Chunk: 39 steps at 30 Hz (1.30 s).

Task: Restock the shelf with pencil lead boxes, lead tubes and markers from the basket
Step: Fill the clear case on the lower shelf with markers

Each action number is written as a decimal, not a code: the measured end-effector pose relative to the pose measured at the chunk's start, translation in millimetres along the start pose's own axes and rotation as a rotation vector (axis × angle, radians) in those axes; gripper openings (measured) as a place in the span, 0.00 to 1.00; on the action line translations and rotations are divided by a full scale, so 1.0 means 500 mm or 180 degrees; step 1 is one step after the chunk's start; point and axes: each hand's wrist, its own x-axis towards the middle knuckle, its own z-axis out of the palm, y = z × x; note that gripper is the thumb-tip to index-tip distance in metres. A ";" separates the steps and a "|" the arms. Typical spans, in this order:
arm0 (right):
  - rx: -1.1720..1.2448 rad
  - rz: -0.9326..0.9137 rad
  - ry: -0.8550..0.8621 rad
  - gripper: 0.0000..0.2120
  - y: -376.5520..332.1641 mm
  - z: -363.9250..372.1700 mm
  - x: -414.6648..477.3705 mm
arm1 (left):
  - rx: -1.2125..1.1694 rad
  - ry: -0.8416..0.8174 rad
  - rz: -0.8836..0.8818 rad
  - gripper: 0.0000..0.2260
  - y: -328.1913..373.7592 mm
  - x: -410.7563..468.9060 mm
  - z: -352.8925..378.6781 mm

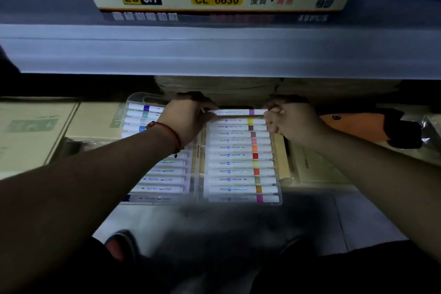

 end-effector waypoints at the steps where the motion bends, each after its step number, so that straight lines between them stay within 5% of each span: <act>1: -0.0137 -0.0067 -0.0014 0.07 0.006 0.004 0.004 | 0.0044 -0.0024 -0.0024 0.10 -0.002 0.003 0.006; 17: -0.1545 -0.1115 0.0249 0.10 0.030 0.028 0.005 | 0.0927 -0.0273 0.0077 0.13 -0.009 0.020 0.049; 24: -0.2436 -0.0871 -0.0155 0.32 0.027 0.031 -0.012 | 0.1269 -0.0733 0.0039 0.23 0.005 0.003 0.060; 27: -0.2043 -0.0783 -0.0302 0.30 0.024 0.025 -0.017 | 0.1358 -0.0870 -0.0042 0.24 0.018 0.002 0.058; 32: -0.0524 -0.0265 -0.0136 0.16 -0.012 0.003 -0.053 | 0.0287 -0.0637 -0.0766 0.17 0.034 0.009 0.034; 36: 0.0546 0.0586 -0.0190 0.21 -0.026 -0.009 -0.053 | -0.1055 -0.0606 -0.1592 0.15 0.026 0.016 0.014; 39: 0.0763 0.0822 -0.0286 0.26 -0.025 -0.014 -0.052 | -0.1383 -0.0610 -0.1638 0.17 0.037 0.008 0.006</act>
